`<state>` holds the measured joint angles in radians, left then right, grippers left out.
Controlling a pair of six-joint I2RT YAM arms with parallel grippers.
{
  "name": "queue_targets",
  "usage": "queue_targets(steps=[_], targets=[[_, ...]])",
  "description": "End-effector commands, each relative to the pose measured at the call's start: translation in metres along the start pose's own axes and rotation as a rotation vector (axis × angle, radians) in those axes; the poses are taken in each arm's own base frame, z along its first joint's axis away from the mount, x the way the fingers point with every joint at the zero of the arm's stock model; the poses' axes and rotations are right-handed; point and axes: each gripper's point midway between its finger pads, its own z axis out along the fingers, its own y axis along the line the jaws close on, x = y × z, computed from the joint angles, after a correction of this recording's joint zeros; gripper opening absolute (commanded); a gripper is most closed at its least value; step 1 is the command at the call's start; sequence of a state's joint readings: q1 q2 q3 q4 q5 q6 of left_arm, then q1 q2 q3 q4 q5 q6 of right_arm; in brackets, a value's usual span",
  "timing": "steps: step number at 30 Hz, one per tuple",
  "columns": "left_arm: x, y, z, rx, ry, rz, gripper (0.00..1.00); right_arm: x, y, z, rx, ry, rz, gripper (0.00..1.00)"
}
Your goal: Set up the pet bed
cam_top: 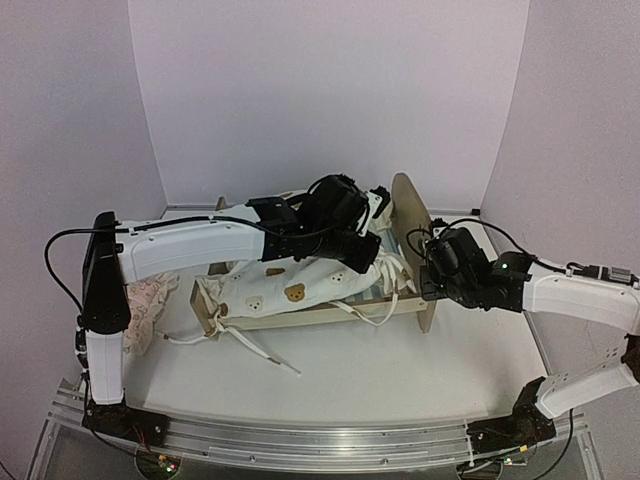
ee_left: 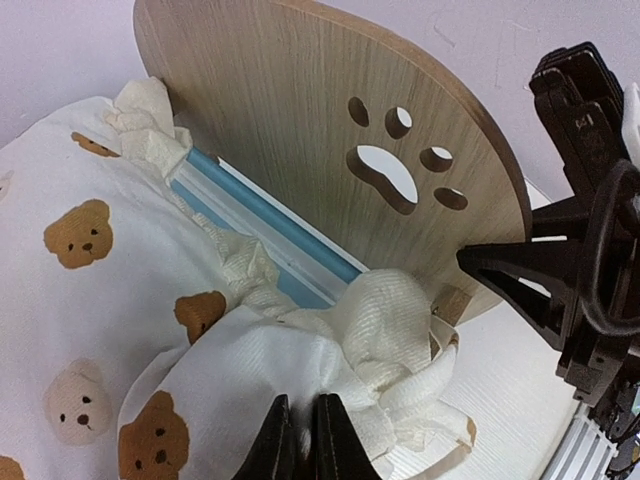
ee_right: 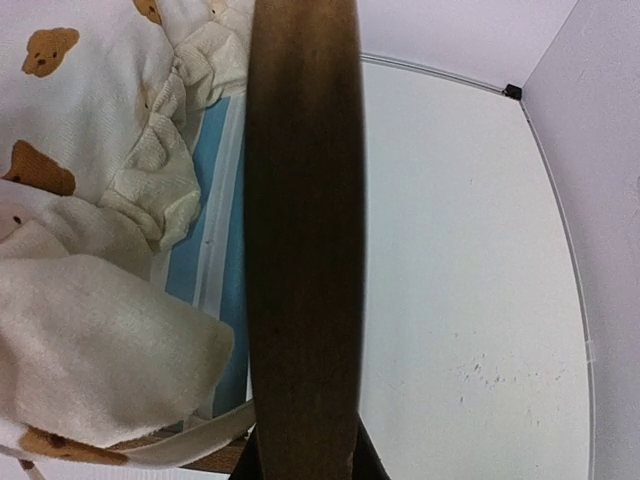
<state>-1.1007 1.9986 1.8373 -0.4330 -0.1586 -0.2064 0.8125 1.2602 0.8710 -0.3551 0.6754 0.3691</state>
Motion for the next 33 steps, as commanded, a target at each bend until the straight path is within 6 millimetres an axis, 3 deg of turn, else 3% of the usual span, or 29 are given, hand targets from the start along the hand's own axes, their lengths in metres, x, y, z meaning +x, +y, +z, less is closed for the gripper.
queue_targets(steps=[1,10,16,18,23,25,28,33], targets=[[-0.033,-0.005,0.0,-0.002,-0.059,-0.015,0.08,-0.051,0.011,-0.037,-0.066,-0.085,0.048,0.0],[-0.023,-0.013,0.024,0.025,-0.026,-0.028,0.09,-0.07,0.022,-0.055,-0.058,-0.097,0.038,0.0],[-0.016,-0.021,0.028,0.058,-0.007,-0.042,0.13,-0.079,0.03,-0.064,-0.072,-0.107,0.045,0.0],[-0.016,-0.024,0.023,0.055,-0.004,-0.039,0.19,-0.081,0.029,-0.067,-0.064,-0.112,0.046,0.0],[-0.025,-0.043,-0.027,0.056,-0.081,0.003,0.58,-0.086,0.021,-0.069,-0.006,-0.117,0.055,0.0],[-0.027,-0.044,-0.051,0.051,-0.117,0.006,0.67,-0.088,0.019,-0.07,0.022,-0.114,0.053,0.0],[-0.024,-0.046,-0.087,0.074,-0.161,0.014,0.75,-0.09,0.018,-0.068,0.049,-0.105,0.052,0.0],[0.001,-0.06,-0.129,0.202,-0.193,0.059,0.77,-0.098,0.017,-0.069,0.08,-0.111,0.066,0.0]])
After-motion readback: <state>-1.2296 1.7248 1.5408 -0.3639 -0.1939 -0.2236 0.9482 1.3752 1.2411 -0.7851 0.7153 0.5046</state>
